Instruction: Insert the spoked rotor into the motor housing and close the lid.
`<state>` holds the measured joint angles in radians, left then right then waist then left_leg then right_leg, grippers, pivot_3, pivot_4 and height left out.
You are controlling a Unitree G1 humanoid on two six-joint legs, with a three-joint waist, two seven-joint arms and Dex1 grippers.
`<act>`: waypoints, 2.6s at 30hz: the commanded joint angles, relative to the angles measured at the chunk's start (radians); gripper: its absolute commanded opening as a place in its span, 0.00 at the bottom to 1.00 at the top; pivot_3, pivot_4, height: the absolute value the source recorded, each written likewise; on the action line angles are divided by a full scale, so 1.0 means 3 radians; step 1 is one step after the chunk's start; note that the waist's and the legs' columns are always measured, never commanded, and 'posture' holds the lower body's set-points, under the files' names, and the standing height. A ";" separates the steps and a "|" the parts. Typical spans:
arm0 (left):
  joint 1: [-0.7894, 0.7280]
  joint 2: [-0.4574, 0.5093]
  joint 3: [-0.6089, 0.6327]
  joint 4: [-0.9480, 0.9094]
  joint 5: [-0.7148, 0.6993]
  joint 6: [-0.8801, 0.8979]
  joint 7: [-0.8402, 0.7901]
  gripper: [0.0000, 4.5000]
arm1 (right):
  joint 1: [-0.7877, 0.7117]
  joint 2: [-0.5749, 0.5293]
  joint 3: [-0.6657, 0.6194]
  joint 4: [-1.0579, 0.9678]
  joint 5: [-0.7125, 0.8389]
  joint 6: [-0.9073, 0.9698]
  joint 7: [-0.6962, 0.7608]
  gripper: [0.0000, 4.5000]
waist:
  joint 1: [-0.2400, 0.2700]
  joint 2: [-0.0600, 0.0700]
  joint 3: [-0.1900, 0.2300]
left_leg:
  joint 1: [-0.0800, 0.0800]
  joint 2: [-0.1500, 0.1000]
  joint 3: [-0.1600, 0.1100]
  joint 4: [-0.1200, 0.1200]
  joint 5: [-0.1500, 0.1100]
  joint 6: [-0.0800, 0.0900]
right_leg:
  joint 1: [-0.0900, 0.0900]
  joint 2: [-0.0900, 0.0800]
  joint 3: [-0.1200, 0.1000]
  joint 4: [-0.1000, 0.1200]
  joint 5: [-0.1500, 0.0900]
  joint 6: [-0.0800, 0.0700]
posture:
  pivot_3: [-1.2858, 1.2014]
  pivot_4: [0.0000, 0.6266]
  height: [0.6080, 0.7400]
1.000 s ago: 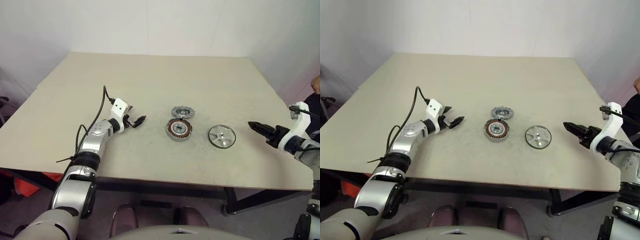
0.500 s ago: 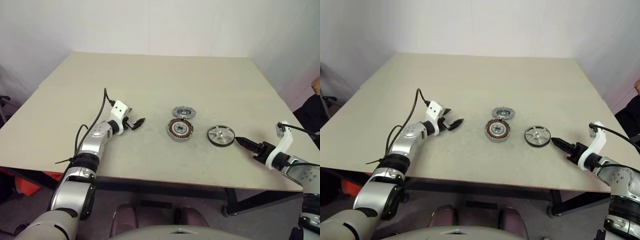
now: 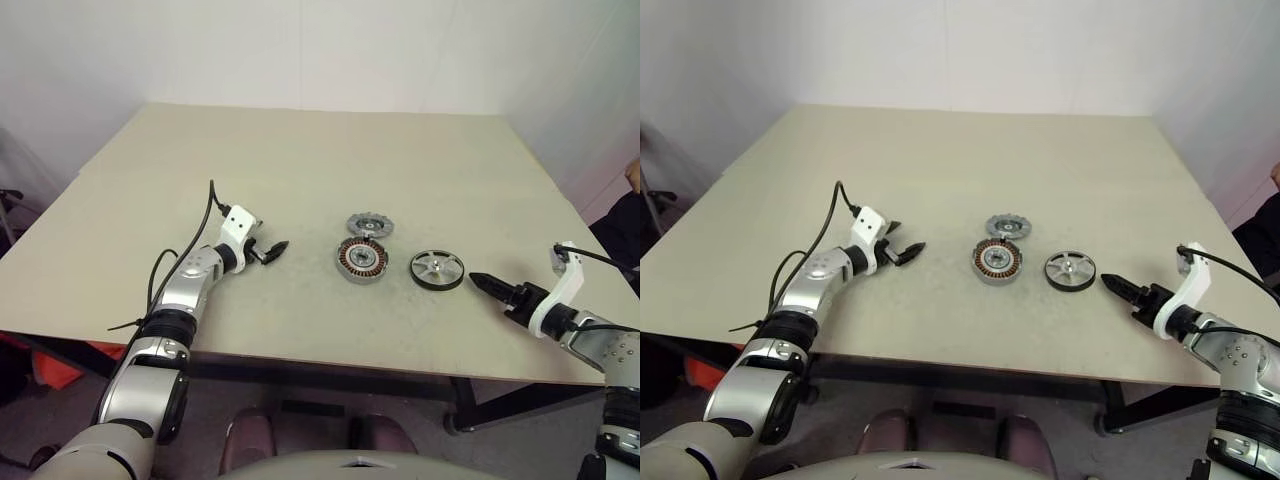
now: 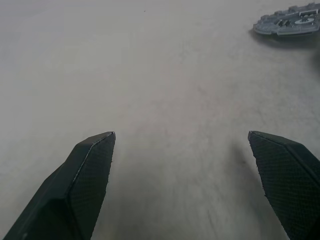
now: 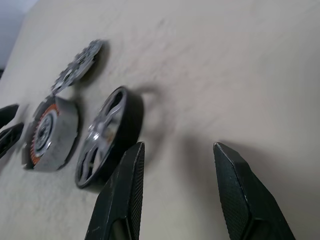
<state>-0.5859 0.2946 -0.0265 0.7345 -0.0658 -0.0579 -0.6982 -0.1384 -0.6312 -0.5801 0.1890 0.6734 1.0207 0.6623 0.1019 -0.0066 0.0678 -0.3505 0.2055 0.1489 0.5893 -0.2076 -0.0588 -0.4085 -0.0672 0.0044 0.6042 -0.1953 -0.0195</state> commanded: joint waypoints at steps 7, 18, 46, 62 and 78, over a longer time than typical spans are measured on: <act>-0.0047 0.0027 -0.0009 -0.0115 -0.0007 -0.0072 -0.0044 1.00 | 0.0029 0.0074 -0.0025 -0.0366 0.0268 0.0104 -0.0029 0.53 | 0.0000 0.0001 -0.0001 | 0.0001 0.0000 0.0000 -0.0008 0.0000 0.0000 | 0.0003 -0.0003 -0.0007 0.0000 -0.0004 -0.0006 | 0.52 0.00 1.00; -0.0048 0.0065 0.0005 -0.0114 -0.0003 -0.0082 -0.0041 1.00 | 0.0031 0.0372 0.0179 -0.0610 0.0394 0.0205 -0.0232 0.53 | 0.0003 0.0003 -0.0001 | 0.0000 -0.0002 0.0000 -0.0010 0.0001 -0.0002 | 0.0005 -0.0014 -0.0010 0.0000 -0.0008 -0.0003 | 0.52 0.00 1.00; -0.0011 0.0089 -0.0048 -0.0104 0.0071 -0.0150 -0.0018 1.00 | -0.0785 0.1061 -0.0588 -0.0462 0.2168 0.1040 -0.1885 0.19 | 0.0005 0.0008 -0.0004 | 0.0000 -0.0005 0.0001 -0.0035 0.0019 -0.0015 | 0.0007 -0.0024 -0.0033 0.0002 -0.0024 -0.0008 | 0.52 0.00 1.00; -0.0028 0.0096 -0.0053 -0.0087 0.0086 -0.0167 -0.0033 1.00 | -0.0287 0.0250 0.0789 -0.1201 0.0408 -0.0445 -0.1346 0.19 | 0.0015 0.0010 -0.0004 | -0.0003 -0.0005 0.0000 -0.0039 0.0019 -0.0016 | 0.0007 -0.0025 -0.0035 0.0002 -0.0031 -0.0004 | 0.52 0.00 1.00; 0.0010 0.0103 -0.0052 -0.0121 0.0116 -0.0186 -0.0008 1.00 | -0.0248 -0.0137 0.1419 -0.0752 -0.1153 -0.1771 -0.0759 0.19 | 0.0004 0.0009 -0.0003 | -0.0006 -0.0006 0.0000 -0.0037 0.0016 -0.0011 | 0.0008 -0.0025 -0.0034 0.0003 -0.0033 -0.0001 | 0.52 0.00 1.00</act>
<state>-0.5786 0.3162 -0.0475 0.7311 -0.0296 -0.0918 -0.7063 -0.1985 -0.6576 -0.1004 -0.0459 0.3387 0.5094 0.4378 0.1029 -0.0038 0.0668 -0.3524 0.2037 0.1490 0.5787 -0.2027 -0.0621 -0.4061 -0.0747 -0.0059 0.6052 -0.2051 -0.0197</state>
